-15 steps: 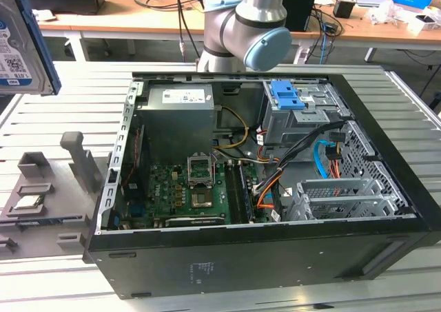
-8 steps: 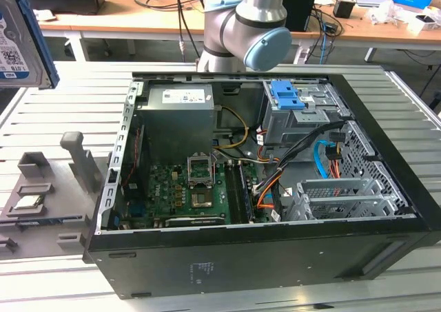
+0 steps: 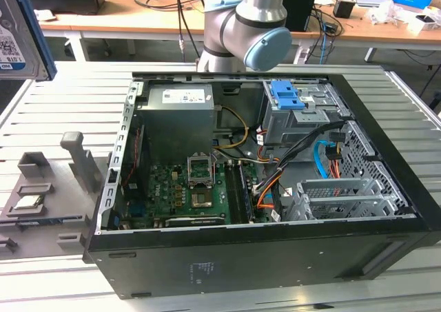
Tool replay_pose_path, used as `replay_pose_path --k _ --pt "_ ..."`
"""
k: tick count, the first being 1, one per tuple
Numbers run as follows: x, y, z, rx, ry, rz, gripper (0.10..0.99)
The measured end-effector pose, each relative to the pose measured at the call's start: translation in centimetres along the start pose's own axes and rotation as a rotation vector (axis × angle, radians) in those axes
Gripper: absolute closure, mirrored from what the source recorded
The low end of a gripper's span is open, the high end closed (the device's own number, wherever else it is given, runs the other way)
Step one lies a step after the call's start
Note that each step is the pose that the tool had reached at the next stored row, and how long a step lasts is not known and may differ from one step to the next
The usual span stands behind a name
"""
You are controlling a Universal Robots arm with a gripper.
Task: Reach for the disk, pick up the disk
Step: 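Pick up the disk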
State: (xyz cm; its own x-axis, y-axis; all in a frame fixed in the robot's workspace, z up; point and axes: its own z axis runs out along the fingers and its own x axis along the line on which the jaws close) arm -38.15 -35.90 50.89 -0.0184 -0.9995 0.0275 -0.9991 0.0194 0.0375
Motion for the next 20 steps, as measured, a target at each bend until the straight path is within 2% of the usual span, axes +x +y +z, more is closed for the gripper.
replay_pose_path --k 9,16,20 --pt "0.05 0.01 -1.8 0.0 0.0 0.0 0.718" --pt "0.05 0.01 -1.93 0.0 0.0 0.0 0.718" --pt "0.04 -0.67 -1.96 0.0 0.0002 0.0 0.718"
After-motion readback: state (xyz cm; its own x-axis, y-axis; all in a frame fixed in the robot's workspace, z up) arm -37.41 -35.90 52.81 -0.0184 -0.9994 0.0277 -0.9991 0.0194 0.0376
